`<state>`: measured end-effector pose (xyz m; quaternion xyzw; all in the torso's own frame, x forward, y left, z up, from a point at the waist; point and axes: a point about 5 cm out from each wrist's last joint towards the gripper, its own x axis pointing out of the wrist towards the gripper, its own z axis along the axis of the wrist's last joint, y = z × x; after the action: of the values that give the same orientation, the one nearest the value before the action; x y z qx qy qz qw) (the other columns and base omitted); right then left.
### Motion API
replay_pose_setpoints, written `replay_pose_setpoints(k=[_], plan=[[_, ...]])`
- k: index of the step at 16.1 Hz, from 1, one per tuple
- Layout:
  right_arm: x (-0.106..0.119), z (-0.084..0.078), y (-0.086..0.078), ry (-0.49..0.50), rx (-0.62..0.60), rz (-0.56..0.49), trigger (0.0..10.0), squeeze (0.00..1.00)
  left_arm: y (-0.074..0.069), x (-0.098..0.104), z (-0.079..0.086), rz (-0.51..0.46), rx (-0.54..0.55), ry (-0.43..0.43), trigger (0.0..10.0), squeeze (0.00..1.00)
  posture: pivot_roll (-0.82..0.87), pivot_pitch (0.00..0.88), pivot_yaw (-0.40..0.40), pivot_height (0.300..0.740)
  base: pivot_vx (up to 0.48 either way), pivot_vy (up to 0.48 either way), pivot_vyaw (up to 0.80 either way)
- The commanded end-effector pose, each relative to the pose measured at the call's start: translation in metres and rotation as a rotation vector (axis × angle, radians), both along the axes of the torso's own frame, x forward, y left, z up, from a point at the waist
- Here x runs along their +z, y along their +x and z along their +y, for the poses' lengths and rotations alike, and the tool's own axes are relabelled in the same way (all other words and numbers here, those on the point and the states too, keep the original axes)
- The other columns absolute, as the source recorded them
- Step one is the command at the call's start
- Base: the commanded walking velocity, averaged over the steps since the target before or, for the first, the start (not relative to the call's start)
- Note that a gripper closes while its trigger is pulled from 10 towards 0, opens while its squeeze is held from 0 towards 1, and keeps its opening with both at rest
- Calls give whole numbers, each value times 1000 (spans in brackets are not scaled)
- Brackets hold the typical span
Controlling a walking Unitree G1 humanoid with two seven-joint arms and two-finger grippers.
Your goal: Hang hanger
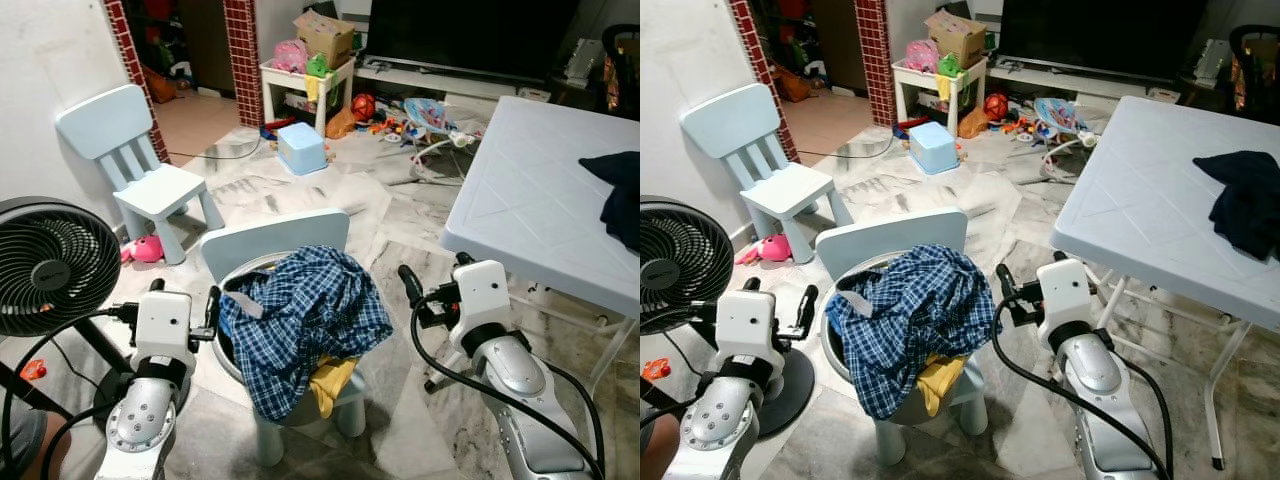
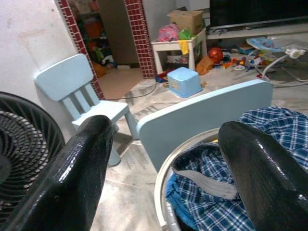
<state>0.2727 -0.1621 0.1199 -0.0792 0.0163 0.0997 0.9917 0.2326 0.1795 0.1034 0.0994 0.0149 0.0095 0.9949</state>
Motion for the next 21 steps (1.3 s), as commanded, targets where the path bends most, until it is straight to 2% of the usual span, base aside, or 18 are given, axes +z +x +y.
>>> replay_pose_setpoints(k=[1, 3, 7, 9, 21], plan=[[2, 4, 3, -13, 10, -16, 10000, 0, 3, 1, -4, -6, -27, 0, 10000, 0, -88, 0, -4, 740, 0, 0, 0], [5, 5, 2, 16, 37, -27, 10000, 0, 9, 3, -13, -21, -62, -50, 10000, 0, -99, 0, -5, 740, 0, 0, 0], [9, -4, 5, -14, 0, -38, 10000, 0, 14, 4, -25, -31, -101, -102, 10000, 0, -115, 0, -9, 740, 69, 0, 0], [9, -8, 6, -6, -23, -39, 10000, 0, 14, 3, -26, -28, -101, -115, 10000, 0, -114, 0, -13, 740, 306, 0, 0], [10, 0, 6, -8, 0, -57, 10000, 0, 15, 1, -30, -15, -119, -128, 10000, 0, -113, 0, -7, 740, 365, 0, 0]])
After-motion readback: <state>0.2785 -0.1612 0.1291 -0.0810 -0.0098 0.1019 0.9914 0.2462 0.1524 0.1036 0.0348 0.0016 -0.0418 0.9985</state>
